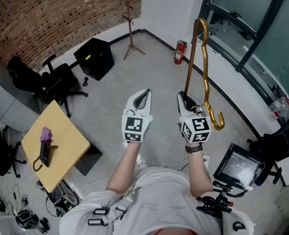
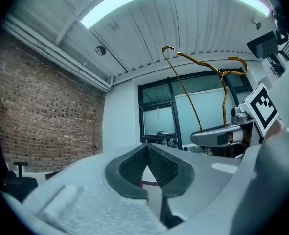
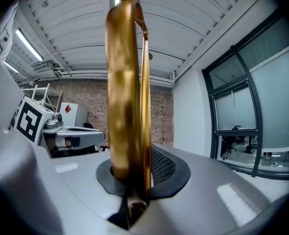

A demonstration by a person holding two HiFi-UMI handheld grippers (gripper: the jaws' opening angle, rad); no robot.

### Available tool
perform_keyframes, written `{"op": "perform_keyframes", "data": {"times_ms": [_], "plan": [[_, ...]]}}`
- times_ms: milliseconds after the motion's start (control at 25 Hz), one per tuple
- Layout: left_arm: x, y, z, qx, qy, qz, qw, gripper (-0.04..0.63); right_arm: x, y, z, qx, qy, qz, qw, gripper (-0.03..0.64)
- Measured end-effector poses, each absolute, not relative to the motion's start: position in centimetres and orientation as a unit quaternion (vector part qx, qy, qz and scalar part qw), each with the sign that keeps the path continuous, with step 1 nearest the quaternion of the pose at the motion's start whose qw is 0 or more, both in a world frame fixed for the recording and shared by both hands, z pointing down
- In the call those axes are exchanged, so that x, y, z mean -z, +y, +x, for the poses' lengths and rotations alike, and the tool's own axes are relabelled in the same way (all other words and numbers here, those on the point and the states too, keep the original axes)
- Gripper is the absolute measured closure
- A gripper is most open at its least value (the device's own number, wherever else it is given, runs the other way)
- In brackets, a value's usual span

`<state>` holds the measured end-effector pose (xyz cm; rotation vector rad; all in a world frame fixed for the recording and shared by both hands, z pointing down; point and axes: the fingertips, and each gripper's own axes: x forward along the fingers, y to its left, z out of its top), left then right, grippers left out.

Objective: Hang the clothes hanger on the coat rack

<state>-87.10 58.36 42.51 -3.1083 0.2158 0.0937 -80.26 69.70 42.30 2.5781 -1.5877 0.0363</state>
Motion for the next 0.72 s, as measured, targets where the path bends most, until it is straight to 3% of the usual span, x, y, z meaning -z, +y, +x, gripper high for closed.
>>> {"op": "perform_keyframes", "data": {"times_ms": [400, 560, 720], "plan": [[-44.4, 57.9, -86.5, -0.012, 0.028, -0.999, -0.025, 0.595, -43.2, 70.4, -80.9, -0.007, -0.480, 0.876, 0.051, 0.577], [-45.6, 60.9, -83.1, 0.002, -0.025, -0.999, -0.035, 0.595, -44.7, 71.8, -77.0, -0.024, -0.459, 0.887, 0.046, 0.577], [-46.2, 62.0, -78.5, 0.006, -0.073, -0.997, -0.037, 0.595, -46.4, 71.6, -72.1, -0.056, -0.453, 0.890, -0.014, 0.577]]}}
